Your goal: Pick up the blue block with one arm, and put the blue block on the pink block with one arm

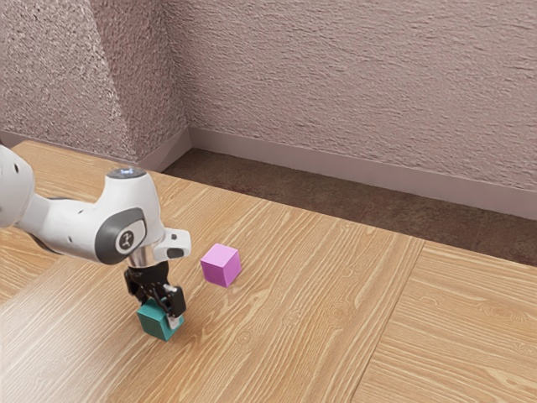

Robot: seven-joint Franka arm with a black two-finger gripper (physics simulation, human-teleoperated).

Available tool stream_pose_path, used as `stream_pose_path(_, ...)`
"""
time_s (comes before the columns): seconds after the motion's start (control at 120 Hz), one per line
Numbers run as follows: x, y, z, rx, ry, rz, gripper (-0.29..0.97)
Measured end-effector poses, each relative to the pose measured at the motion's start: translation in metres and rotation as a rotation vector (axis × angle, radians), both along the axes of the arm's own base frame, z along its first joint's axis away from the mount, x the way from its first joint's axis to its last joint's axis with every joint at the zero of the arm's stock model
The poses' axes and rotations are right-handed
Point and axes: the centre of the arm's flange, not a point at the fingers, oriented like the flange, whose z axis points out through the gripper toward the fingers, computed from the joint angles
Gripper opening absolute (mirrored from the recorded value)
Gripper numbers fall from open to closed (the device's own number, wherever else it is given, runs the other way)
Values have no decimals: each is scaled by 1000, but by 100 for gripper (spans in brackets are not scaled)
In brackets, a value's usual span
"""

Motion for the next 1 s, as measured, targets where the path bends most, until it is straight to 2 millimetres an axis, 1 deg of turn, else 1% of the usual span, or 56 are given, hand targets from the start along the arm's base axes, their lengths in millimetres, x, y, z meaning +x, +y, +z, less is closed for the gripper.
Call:
stream_pose_path(0.075,0,2,-2,1,2,4,43)
stream_pose_path(0.183,1,3,0,6,-6,6,34)
stream_pose_path(0.267,3,3,13,12,-33,7,34)
stream_pose_path(0.358,5,3,24,15,-55,8,38)
stream_pose_path(0.458,10,3,40,15,-87,7,41)
stream_pose_path(0.567,20,3,54,15,-119,4,41)
stream_pose_path(0.617,28,3,64,15,-142,3,41)
stream_pose_path(0.633,34,3,71,15,-153,2,41)
stream_pose_path(0.683,51,3,91,16,-184,0,41)
stream_pose_path(0.742,76,4,117,21,-216,-8,42)
stream_pose_path(0.775,86,4,125,23,-220,-11,42)
stream_pose_path(0.833,101,6,126,24,-206,-14,41)
stream_pose_path(0.9,124,11,126,26,-192,-15,41)
stream_pose_path(0.967,142,19,117,28,-168,-10,41)
stream_pose_path(1.0,148,22,111,27,-153,-8,41)
